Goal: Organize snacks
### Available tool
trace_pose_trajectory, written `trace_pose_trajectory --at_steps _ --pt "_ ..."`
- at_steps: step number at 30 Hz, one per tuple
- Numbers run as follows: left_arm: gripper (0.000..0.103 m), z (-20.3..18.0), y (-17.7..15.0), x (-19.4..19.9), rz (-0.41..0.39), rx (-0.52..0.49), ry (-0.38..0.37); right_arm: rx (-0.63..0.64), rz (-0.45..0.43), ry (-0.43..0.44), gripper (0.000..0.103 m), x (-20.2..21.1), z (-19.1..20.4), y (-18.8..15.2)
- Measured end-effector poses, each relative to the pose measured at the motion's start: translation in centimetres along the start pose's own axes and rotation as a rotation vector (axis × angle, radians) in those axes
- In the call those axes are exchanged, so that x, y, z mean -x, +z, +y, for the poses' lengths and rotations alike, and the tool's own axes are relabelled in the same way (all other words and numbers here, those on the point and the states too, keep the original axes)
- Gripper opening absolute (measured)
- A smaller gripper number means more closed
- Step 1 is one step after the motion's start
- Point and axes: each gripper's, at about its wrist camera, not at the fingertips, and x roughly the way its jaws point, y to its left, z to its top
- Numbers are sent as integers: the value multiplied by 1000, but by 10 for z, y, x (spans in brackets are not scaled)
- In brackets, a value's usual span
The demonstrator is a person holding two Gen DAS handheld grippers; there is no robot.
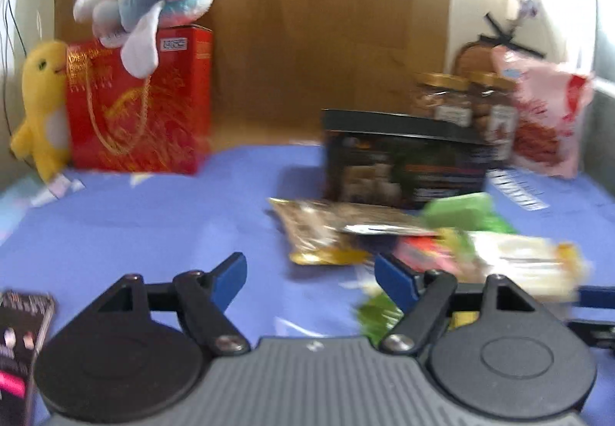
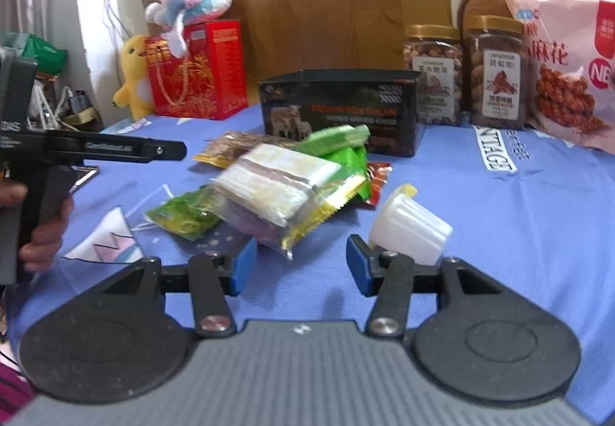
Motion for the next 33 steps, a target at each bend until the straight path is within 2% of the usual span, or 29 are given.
trace_pose_trajectory --at_steps 3,4,5,8,12,14,21,33 --pt "91 4 -2 -27 56 -9 27 -23 19 -29 55 -8 -2 -6" --pt "94 5 -1 -34 102 4 3 -28 23 -30 55 -10 -4 -7" --pt "102 6 0 -37 120 12 -29 -28 17 -30 55 -10 -4 -7" --pt "103 3 -1 -43 155 13 -46 -23 17 -25 58 -11 -3 -7" --pt "103 -8 -4 -44 160 -36 53 -21 17 -29 58 -11 -2 -7" --pt "103 -7 -8 -40 154 -35 70 -20 17 -34 58 -11 -2 -7" --pt "103 -1 -13 -33 137 11 71 -18 18 -38 61 -11 -2 -7" --pt "103 -1 -12 -32 137 7 73 -23 19 -26 67 -13 -2 -7"
